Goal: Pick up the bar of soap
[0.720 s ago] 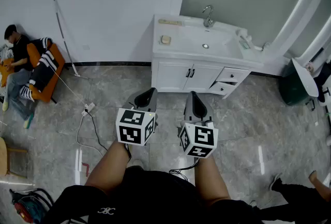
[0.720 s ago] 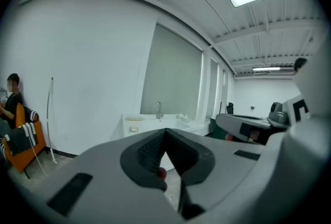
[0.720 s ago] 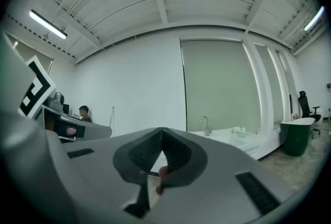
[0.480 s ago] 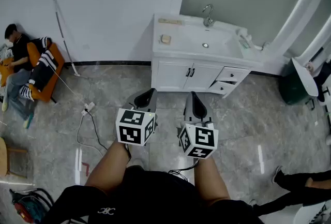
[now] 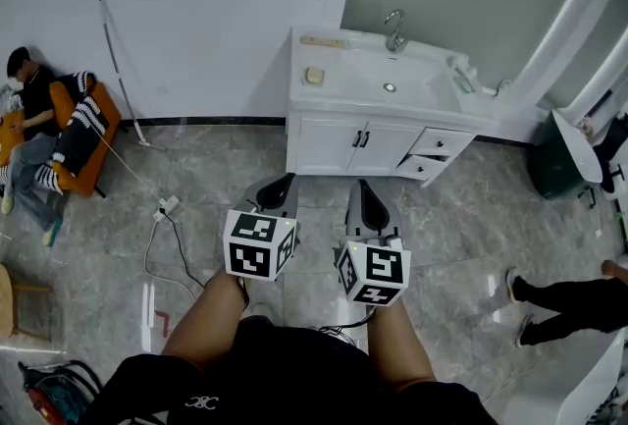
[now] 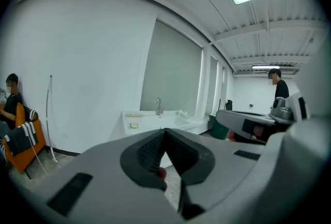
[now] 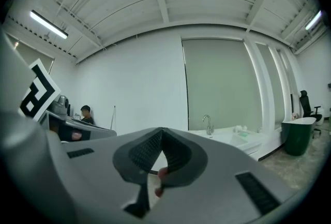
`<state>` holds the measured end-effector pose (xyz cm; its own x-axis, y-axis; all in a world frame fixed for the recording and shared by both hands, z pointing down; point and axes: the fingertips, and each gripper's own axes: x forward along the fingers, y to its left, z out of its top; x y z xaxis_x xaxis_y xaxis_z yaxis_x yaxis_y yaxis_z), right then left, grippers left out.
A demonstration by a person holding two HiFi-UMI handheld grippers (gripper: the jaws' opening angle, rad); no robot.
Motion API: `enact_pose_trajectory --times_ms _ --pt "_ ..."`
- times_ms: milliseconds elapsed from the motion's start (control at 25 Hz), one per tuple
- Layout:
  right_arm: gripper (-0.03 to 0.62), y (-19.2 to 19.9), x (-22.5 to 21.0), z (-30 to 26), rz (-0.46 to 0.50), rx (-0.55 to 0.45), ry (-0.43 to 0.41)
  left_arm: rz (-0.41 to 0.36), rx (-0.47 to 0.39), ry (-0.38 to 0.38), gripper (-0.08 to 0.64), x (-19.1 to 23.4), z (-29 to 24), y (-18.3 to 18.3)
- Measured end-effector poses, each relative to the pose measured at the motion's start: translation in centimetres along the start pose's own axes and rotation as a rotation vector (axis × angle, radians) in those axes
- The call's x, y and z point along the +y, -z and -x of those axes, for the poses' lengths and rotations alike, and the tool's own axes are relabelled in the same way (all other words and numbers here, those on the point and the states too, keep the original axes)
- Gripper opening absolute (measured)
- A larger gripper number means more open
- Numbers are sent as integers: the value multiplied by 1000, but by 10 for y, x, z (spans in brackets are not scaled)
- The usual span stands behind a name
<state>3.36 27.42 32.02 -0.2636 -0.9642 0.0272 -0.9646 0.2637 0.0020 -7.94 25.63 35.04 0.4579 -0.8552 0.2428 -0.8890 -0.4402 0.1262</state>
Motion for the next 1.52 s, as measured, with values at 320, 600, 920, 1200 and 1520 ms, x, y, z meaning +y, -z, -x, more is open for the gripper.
enact_pose_trajectory --times_ms 320,600,920,1200,1520 --pt "5 1 9 -13 3 7 6 12 -13 14 0 13 -7 -3" --pt "4 4 26 -27 16 10 30 -10 -4 22 2 37 -9 1" --pt "5 -2 49 -43 53 -7 75 -12 -16 52 1 68 -8 -4" --pt "5 1 68 -45 54 -19 101 -33 -10 66 0 89 -3 -1" --pt "3 14 69 -47 32 1 144 -22 16 67 0 107 -6 10"
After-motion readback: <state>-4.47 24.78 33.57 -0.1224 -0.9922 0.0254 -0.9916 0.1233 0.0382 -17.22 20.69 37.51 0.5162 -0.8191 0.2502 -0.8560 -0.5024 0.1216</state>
